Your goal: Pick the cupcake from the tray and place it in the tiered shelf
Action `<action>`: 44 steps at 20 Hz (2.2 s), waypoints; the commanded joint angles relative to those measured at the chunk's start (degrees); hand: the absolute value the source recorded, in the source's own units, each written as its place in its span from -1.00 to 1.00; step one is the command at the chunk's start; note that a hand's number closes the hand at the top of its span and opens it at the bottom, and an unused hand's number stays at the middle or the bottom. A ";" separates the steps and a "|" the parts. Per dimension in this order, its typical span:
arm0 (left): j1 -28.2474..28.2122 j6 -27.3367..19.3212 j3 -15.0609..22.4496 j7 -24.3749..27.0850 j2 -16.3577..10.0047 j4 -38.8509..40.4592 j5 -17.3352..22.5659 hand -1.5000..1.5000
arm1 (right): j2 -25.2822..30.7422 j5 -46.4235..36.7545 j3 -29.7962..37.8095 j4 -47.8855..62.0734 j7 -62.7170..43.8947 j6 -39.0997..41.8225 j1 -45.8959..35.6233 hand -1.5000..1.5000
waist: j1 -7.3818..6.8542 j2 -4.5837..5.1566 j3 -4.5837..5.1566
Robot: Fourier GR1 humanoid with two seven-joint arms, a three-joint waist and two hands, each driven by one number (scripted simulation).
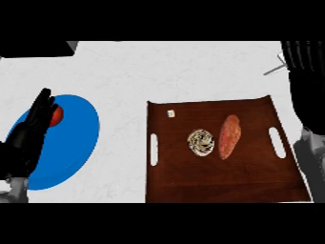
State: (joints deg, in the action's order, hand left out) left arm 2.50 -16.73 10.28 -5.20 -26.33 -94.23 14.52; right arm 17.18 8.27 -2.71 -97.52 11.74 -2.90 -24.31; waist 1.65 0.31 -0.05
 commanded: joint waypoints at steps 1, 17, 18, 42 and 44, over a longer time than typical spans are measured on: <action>-1.86 3.98 -2.04 2.05 0.10 4.35 2.10 0.00 | 2.60 -0.32 4.82 -2.15 -2.90 -1.86 4.80 1.00 | -1.07 -0.37 0.08; -3.09 5.78 -2.54 -9.31 2.15 13.71 7.99 0.00 | -2.53 -18.35 0.83 -14.33 -18.74 -18.64 48.96 -1.00 | -0.01 -0.48 0.14; -3.26 6.41 -1.57 -6.65 3.70 14.99 7.33 0.00 | -0.21 -17.13 0.61 -20.02 -20.94 -15.79 51.77 -1.00 | 0.40 -0.52 0.20; 2.60 8.45 -2.49 -7.85 5.40 20.14 5.87 0.00 | -5.54 -50.15 -17.48 -21.81 -88.75 -0.64 16.57 -1.00 | -2.86 0.13 0.31; 2.12 7.54 -1.55 -8.08 6.35 18.82 5.12 0.00 | -8.91 -51.44 -18.20 -16.78 -89.03 -0.65 13.65 -1.00 | -3.08 0.09 0.24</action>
State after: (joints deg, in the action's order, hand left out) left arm 5.47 -8.72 8.76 -11.56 -20.19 -79.45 20.12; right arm 12.80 -40.35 -19.24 -119.88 -65.41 -6.54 -3.86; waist -1.38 -0.16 -0.24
